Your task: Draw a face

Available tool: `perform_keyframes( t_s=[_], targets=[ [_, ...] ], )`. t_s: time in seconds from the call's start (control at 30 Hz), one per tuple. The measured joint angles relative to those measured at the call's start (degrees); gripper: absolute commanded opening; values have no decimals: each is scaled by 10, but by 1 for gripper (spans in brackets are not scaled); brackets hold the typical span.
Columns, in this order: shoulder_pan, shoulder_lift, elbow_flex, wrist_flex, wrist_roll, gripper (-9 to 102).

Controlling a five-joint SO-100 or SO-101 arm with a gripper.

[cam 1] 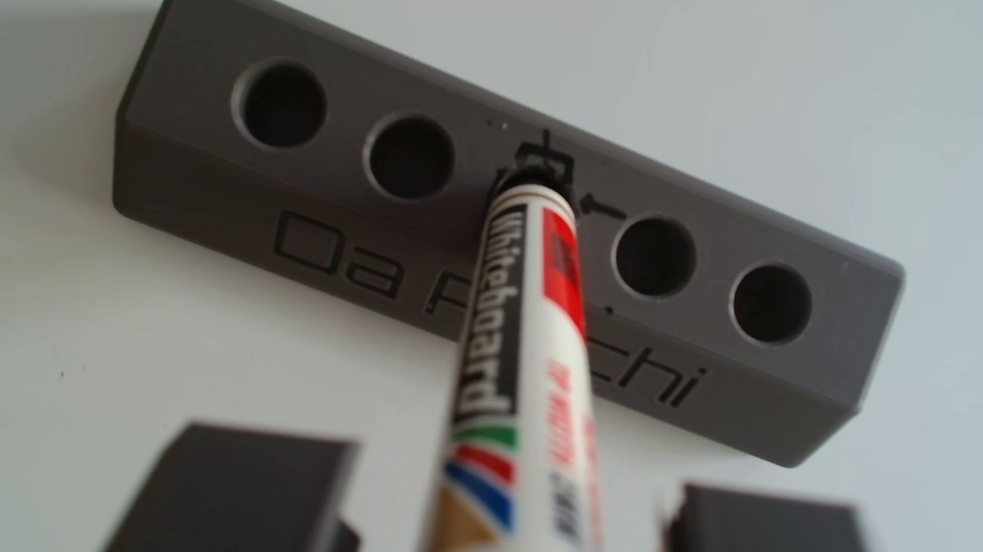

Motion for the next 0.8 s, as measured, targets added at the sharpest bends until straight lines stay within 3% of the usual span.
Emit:
perform_keyframes(
  t_s=[0.33,0.8],
  targets=[
    [0,-18,-17,2,-11,95],
    [0,-80,-127,68,-11,95]
  ],
)
